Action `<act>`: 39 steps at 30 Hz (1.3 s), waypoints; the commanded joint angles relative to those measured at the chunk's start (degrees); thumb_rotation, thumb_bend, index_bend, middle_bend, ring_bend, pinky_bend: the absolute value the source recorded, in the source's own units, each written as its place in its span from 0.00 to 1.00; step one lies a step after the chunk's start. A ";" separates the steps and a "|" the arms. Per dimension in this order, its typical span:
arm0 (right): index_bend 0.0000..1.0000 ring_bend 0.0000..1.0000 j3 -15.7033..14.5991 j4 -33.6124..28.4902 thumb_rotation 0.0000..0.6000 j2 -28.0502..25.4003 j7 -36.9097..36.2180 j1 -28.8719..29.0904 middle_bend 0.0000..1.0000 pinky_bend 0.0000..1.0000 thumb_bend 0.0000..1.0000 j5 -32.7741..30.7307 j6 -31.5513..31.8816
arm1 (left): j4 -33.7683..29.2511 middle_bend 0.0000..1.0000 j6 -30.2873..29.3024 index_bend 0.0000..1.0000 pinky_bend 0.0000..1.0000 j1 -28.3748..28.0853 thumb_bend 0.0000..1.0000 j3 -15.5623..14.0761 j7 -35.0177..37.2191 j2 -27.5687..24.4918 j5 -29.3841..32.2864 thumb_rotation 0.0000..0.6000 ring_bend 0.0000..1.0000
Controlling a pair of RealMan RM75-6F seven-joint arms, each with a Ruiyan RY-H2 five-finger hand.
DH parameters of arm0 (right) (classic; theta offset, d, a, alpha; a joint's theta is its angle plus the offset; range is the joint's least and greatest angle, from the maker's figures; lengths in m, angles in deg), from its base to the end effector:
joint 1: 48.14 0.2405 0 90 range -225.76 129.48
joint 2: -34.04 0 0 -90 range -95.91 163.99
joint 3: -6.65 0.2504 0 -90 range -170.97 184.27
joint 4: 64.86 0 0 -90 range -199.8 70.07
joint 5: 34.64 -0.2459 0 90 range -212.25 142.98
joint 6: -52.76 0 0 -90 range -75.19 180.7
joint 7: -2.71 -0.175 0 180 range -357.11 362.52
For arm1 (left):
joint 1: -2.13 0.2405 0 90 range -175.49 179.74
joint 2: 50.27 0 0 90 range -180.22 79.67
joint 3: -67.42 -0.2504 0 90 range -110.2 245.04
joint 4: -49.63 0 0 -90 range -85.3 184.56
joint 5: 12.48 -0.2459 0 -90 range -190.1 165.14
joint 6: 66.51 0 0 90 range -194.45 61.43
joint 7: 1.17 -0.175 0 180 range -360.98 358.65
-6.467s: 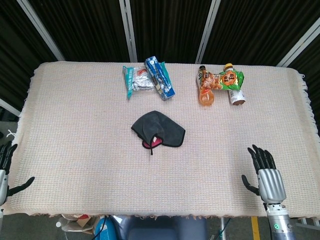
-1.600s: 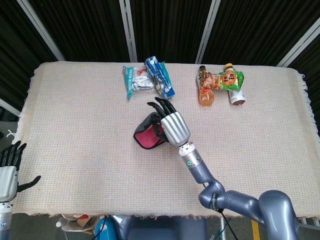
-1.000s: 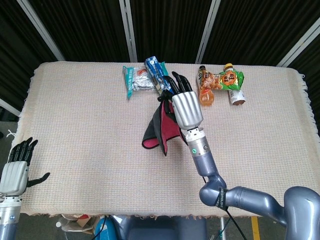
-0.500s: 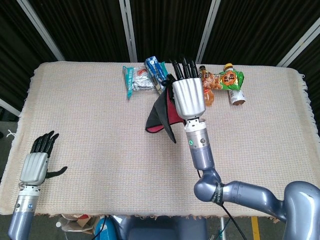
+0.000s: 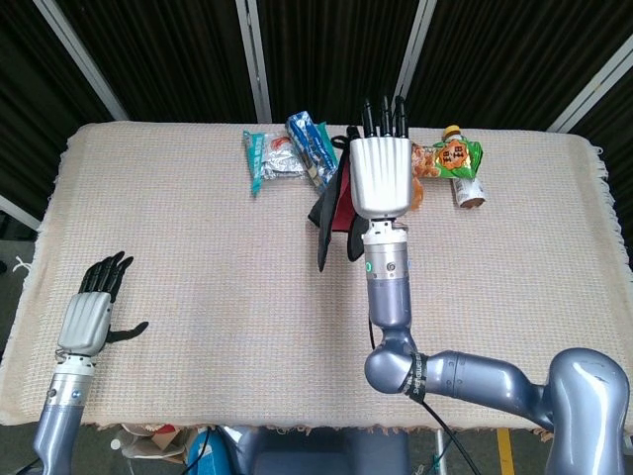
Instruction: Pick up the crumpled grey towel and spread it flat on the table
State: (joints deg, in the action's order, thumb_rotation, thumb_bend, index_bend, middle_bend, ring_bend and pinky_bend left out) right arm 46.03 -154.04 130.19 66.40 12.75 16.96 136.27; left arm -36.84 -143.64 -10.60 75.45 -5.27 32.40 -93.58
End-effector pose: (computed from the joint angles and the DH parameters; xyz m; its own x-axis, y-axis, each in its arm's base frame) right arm 0.0694 -0.4364 0.0847 0.4545 0.4309 0.7796 -0.8511 -0.0482 0.5228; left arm -0.2711 0.2728 0.0237 0.2368 0.0419 0.9707 0.9704 -0.0599 -0.2341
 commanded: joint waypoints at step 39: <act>0.67 0.11 6.58 -22.54 1.00 -4.34 21.09 6.00 0.24 0.13 0.67 -26.98 20.01 | -3.98 0.00 0.07 0.00 0.02 -4.99 0.07 2.20 1.12 0.78 -2.44 1.00 0.00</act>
State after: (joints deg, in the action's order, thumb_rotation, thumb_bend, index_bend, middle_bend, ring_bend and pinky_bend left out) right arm 52.89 -177.19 125.49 87.79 18.16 -9.73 156.45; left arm -40.31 -144.05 -14.83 76.91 -3.77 32.55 -96.23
